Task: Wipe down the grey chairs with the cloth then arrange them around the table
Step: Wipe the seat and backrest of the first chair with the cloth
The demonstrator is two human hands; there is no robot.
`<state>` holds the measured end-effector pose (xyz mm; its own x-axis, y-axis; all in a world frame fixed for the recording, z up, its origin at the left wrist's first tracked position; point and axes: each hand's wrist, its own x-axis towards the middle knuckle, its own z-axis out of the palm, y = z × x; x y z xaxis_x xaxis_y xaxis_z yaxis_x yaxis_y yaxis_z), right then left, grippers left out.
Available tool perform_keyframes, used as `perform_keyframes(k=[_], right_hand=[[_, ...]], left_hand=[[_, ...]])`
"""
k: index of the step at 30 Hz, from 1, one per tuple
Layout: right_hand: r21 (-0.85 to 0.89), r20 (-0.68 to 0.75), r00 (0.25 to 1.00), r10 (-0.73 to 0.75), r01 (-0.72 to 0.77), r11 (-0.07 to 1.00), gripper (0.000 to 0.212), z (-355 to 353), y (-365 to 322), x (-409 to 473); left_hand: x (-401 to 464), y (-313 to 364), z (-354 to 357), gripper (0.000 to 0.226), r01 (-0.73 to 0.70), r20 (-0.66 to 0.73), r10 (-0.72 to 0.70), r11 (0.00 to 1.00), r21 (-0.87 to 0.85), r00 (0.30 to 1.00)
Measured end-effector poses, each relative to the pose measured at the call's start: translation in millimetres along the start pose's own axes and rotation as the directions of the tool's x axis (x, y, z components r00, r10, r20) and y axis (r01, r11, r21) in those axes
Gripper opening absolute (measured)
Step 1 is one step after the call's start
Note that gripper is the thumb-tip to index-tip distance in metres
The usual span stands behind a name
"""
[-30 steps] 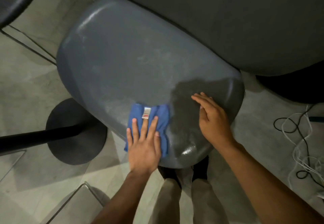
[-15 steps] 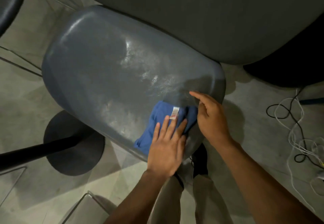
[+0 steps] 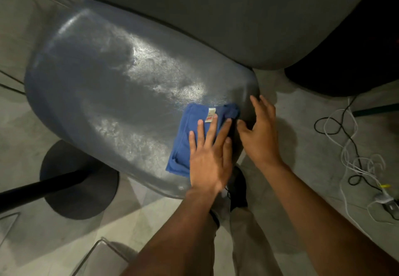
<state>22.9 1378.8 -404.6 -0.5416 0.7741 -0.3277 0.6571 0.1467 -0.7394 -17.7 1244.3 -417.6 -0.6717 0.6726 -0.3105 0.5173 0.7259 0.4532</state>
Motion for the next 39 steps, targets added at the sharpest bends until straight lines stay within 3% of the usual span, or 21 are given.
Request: perform_keyframes(k=[3,5,8,12,15,18,21,23,26,28,30,33,36,39], right_hand=[[0.209,0.068,0.979,0.194,-0.204,0.956,0.081,-0.3,0.3,5.6],[0.281,0.123,0.954,0.272,-0.297,0.913,0.084,-1.6,0.2,7.8],[0.330,0.117,0.932,0.343,-0.362,0.872,0.081,-2.2,0.9,11.8],[0.423,0.138,0.908,0.395,-0.415,0.806,0.061,-1.9,11.8,15.6],[0.483,0.174,0.880,0.443,-0.468,0.740,0.053,0.3,16.8,18.6],[0.471,0.154,0.880,0.449,-0.465,0.750,0.051,4.0,16.4,18.0],[0.442,0.156,0.877,0.455,-0.474,0.762,0.049,6.5,16.1,19.0],[0.391,0.178,0.874,0.452,-0.484,0.783,0.050,3.7,11.1,21.0],[0.346,0.208,0.878,0.430,-0.478,0.808,0.044,-0.8,8.9,23.6],[0.337,0.210,0.883,0.420,-0.469,0.817,0.040,-0.9,11.3,24.8],[0.343,0.205,0.887,0.415,-0.462,0.818,0.039,0.6,12.8,24.3],[0.320,0.161,0.891,0.424,-0.453,0.832,0.043,4.8,12.8,23.3],[0.313,0.136,0.889,0.437,-0.457,0.832,0.046,5.7,7.3,21.8],[0.260,0.134,0.885,0.445,-0.465,0.846,0.045,3.1,2.8,22.4]], left_hand=[[-44.8,-30.7,-8.4,0.049,-0.207,0.102,0.199,0.975,0.076,0.975],[-64.2,-49.6,-11.4,0.049,-0.264,0.166,0.239,0.952,0.155,0.957],[-55.6,-44.4,-6.0,0.049,-0.221,0.170,0.186,0.950,0.220,0.968],[5.1,-0.7,5.5,0.051,-0.055,0.039,0.050,0.988,0.148,0.998],[56.5,20.5,3.5,0.055,0.033,0.016,-0.034,0.997,0.071,0.999],[57.5,21.0,-0.6,0.053,0.003,0.034,-0.005,0.998,0.059,0.999],[3.2,-2.9,-7.5,0.052,-0.080,0.089,0.071,0.992,0.101,0.994],[-26.0,-33.7,-16.0,0.053,-0.010,0.123,-0.010,0.988,0.154,0.992],[-18.1,-78.4,-33.3,0.054,0.237,0.089,-0.255,0.956,0.176,0.963],[15.3,-89.5,-41.2,0.053,0.405,0.020,-0.409,0.908,0.108,0.912],[56.4,-79.7,-44.2,0.054,0.476,-0.015,-0.476,0.879,0.029,0.879],[87.5,-41.5,-32.1,0.054,0.403,-0.004,-0.403,0.915,0.031,0.915],[64.8,-11.2,-18.3,0.056,0.193,0.025,-0.195,0.979,0.060,0.980],[12.7,-9.9,-16.8,0.054,0.005,0.147,-0.018,0.996,0.086,0.989]])
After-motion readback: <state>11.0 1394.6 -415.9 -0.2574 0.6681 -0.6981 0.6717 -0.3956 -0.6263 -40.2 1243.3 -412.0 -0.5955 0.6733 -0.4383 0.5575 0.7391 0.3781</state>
